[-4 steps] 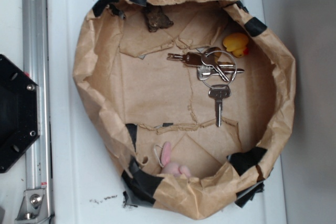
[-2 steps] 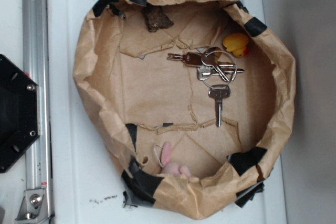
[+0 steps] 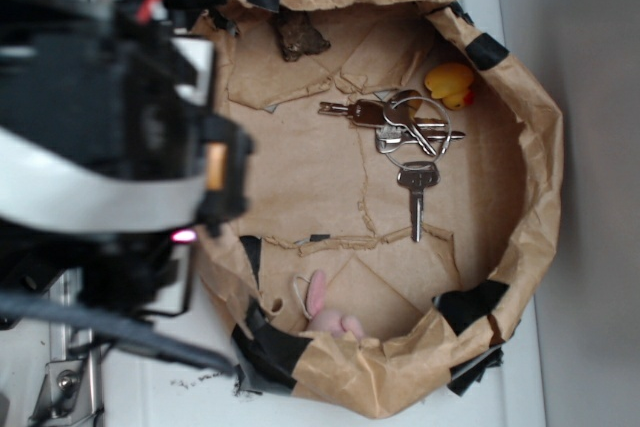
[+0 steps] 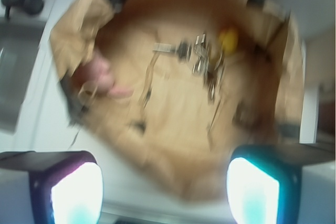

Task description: Grab the rock.

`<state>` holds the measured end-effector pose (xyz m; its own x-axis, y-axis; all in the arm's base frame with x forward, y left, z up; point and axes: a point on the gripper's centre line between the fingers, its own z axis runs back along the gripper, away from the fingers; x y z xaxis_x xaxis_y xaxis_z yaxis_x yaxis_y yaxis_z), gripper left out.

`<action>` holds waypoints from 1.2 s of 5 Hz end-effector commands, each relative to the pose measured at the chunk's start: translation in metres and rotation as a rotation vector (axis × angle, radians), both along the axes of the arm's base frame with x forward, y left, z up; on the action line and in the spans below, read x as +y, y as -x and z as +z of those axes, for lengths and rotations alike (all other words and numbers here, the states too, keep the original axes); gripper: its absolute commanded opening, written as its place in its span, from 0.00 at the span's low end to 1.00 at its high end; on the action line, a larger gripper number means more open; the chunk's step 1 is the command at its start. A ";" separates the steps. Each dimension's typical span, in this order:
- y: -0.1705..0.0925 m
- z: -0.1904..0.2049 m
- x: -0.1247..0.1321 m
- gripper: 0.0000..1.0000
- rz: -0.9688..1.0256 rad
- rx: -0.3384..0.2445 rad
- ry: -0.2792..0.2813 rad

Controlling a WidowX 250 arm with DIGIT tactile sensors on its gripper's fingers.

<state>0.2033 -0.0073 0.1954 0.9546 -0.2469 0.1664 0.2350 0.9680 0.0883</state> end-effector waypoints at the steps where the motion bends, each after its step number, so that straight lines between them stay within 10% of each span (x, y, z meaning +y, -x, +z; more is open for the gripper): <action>1: -0.048 -0.077 0.018 1.00 -0.302 0.088 -0.087; 3: -0.036 -0.106 0.052 1.00 -0.527 0.325 0.051; 6: -0.037 -0.104 0.067 1.00 -0.441 0.272 -0.031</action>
<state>0.2441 0.0612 0.0763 0.7445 -0.6558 -0.1246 0.6542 0.7540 -0.0598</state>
